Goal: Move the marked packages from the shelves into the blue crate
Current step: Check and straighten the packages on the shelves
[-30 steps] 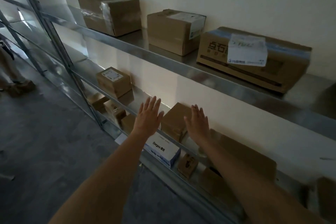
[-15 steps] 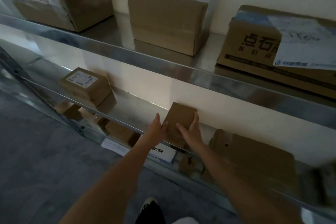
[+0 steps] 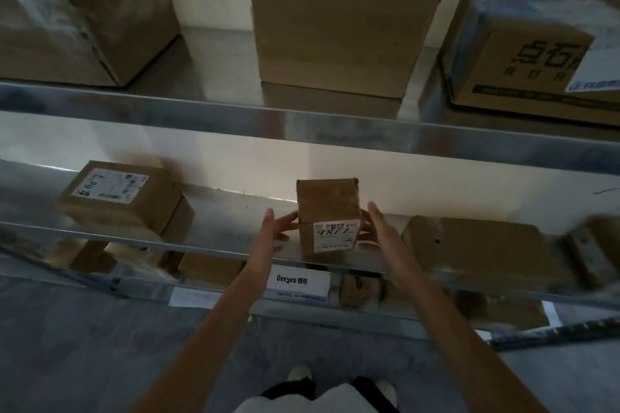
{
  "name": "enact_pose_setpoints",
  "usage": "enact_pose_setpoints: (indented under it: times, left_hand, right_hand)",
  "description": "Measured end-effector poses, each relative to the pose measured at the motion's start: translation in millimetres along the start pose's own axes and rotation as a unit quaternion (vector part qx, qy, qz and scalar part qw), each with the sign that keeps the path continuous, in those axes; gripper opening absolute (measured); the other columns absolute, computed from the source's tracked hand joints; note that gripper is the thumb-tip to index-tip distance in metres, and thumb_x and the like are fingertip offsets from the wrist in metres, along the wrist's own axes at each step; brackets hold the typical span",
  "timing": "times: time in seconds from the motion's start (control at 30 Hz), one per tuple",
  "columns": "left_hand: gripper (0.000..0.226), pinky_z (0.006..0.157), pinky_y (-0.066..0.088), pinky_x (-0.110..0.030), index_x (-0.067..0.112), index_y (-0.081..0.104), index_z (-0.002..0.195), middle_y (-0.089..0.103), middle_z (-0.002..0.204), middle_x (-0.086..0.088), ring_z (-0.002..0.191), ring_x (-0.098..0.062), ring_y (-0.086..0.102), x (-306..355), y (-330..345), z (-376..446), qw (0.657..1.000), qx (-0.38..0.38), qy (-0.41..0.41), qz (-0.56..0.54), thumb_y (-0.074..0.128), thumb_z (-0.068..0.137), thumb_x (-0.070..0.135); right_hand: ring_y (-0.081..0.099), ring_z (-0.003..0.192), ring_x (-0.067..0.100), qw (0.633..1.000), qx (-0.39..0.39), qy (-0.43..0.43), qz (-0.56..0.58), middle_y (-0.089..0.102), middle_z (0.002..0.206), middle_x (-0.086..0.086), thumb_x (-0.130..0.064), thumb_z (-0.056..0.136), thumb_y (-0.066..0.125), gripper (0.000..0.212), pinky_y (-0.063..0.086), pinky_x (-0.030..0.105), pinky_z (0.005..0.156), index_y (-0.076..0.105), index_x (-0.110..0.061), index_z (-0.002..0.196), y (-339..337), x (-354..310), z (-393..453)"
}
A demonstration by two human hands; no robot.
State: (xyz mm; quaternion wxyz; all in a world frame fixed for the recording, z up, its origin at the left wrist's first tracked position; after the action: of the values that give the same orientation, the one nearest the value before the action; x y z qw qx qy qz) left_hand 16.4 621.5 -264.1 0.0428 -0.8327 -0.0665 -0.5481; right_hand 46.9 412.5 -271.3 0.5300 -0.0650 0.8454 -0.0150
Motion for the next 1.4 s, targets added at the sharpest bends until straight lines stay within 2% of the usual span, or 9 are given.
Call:
enact_pose_setpoints:
  times: [0.27, 0.4, 0.5, 0.6, 0.73, 0.97, 1.17, 1.3, 1.4]
  left_hand:
    - [0.046, 0.114, 0.031, -0.044, 0.019, 0.053, 0.133, 0.052, 0.139, -0.006, 0.133, -0.024, 0.043, 12.3, -3.5, 9.1, 0.997, -0.009, -0.004, -0.075, 0.032, 0.100, 0.044]
    - [0.025, 0.086, 0.053, -0.031, 0.037, 0.061, 0.103, 0.067, 0.100, 0.012, 0.101, -0.012, 0.063, 5.3, -7.4, 15.7, 0.999, -0.014, 0.004, -0.038, 0.041, 0.096, 0.049]
    - [0.028, 0.062, 0.053, -0.017, 0.035, 0.054, 0.118, 0.065, 0.100, 0.011, 0.089, -0.005, 0.065, 0.6, -11.1, 17.8, 1.000, -0.015, 0.016, -0.007, 0.036, 0.099, 0.045]
    - [0.033, 0.073, 0.056, -0.027, 0.021, 0.048, 0.128, 0.064, 0.112, -0.004, 0.103, -0.022, 0.064, -6.9, -15.1, 16.5, 1.000, -0.022, 0.007, 0.014, 0.040, 0.100, 0.035]
    - [0.026, 0.079, 0.056, -0.029, 0.021, 0.048, 0.125, 0.064, 0.112, -0.005, 0.102, -0.021, 0.064, -18.3, -18.2, 15.5, 0.999, -0.045, -0.005, 0.030, 0.045, 0.099, 0.021]
    - [0.038, 0.098, 0.048, -0.051, 0.004, 0.043, 0.136, 0.060, 0.125, -0.019, 0.116, -0.033, 0.058, -25.8, -10.3, 20.3, 0.992, -0.071, 0.010, 0.100, 0.038, 0.102, 0.019]
    - [0.037, 0.099, 0.049, -0.045, 0.007, 0.044, 0.136, 0.059, 0.127, -0.017, 0.118, -0.032, 0.057, -23.6, -8.7, 36.5, 0.993, -0.048, 0.012, 0.112, 0.039, 0.102, 0.020]
    - [0.057, 0.113, 0.031, -0.051, 0.009, 0.032, 0.146, 0.037, 0.149, -0.016, 0.138, -0.031, 0.034, -24.2, -4.4, 41.1, 0.977, 0.091, 0.010, 0.194, 0.053, 0.096, 0.026]
    - [0.054, 0.113, 0.027, -0.049, 0.019, 0.033, 0.144, 0.026, 0.154, -0.006, 0.142, -0.025, 0.021, -14.4, 10.7, 26.1, 0.946, 0.197, 0.149, 0.210, 0.052, 0.096, 0.035]
  right_hand:
    - [0.062, 0.107, 0.027, 0.999, 0.013, 0.021, 0.021, 0.068, 0.112, 0.012, -0.071, 0.084, 0.032, 0.063, 0.048, 0.041, 0.098, 0.061, -0.025, 0.116, 26.8, -0.5, -13.4]
    - [0.068, 0.100, 0.026, 1.000, 0.017, 0.013, 0.010, 0.073, 0.101, 0.009, -0.057, 0.097, 0.034, 0.043, 0.051, 0.042, 0.094, 0.066, -0.029, 0.101, 36.4, -1.4, -14.3]
    - [0.071, 0.087, 0.024, 1.000, 0.026, 0.009, 0.012, 0.074, 0.085, 0.006, -0.054, 0.098, 0.037, 0.040, 0.055, 0.043, 0.091, 0.067, -0.027, 0.096, 39.8, 1.9, -14.3]
    - [0.072, 0.087, 0.021, 1.000, 0.013, 0.021, -0.013, 0.075, 0.087, 0.004, -0.051, 0.098, 0.040, 0.042, 0.056, 0.040, 0.089, 0.069, -0.020, 0.095, 44.8, 7.2, -12.7]
    - [0.070, 0.092, 0.019, 0.998, -0.010, 0.056, -0.020, 0.073, 0.103, 0.006, -0.041, 0.100, 0.043, 0.030, 0.056, 0.039, 0.090, 0.066, -0.022, 0.099, 51.6, 12.3, -2.5]
    - [0.067, 0.079, 0.011, 0.996, 0.016, 0.070, -0.054, 0.070, 0.101, 0.004, -0.043, 0.103, 0.032, 0.040, 0.052, 0.017, 0.061, 0.062, -0.018, 0.101, 63.8, 25.0, 13.7]
    - [0.068, 0.096, 0.022, 0.996, 0.010, 0.077, -0.053, 0.069, 0.114, 0.012, -0.044, 0.103, 0.032, 0.043, 0.056, 0.036, 0.084, 0.062, -0.014, 0.104, 65.0, 13.5, 27.6]
    - [0.064, 0.104, 0.021, 0.993, 0.034, 0.035, -0.111, 0.065, 0.120, 0.010, -0.045, 0.103, 0.035, 0.047, 0.053, 0.041, 0.094, 0.057, -0.010, 0.123, 57.0, 9.0, 19.6]
    - [0.061, 0.105, 0.015, 0.986, 0.079, -0.071, -0.126, 0.058, 0.124, 0.003, -0.043, 0.100, 0.043, 0.045, 0.054, 0.038, 0.092, 0.048, -0.016, 0.136, 20.7, 6.4, -2.0]
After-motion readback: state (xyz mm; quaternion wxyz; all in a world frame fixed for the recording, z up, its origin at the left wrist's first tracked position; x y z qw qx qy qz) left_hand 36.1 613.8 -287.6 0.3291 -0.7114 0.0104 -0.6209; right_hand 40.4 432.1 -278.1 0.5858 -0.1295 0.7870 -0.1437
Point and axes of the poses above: each hand's wrist, its own z-axis towards the middle knuckle, its own y-axis out of the palm, x = y × z, the point moved 1 cm from there along z, towards the middle knuckle
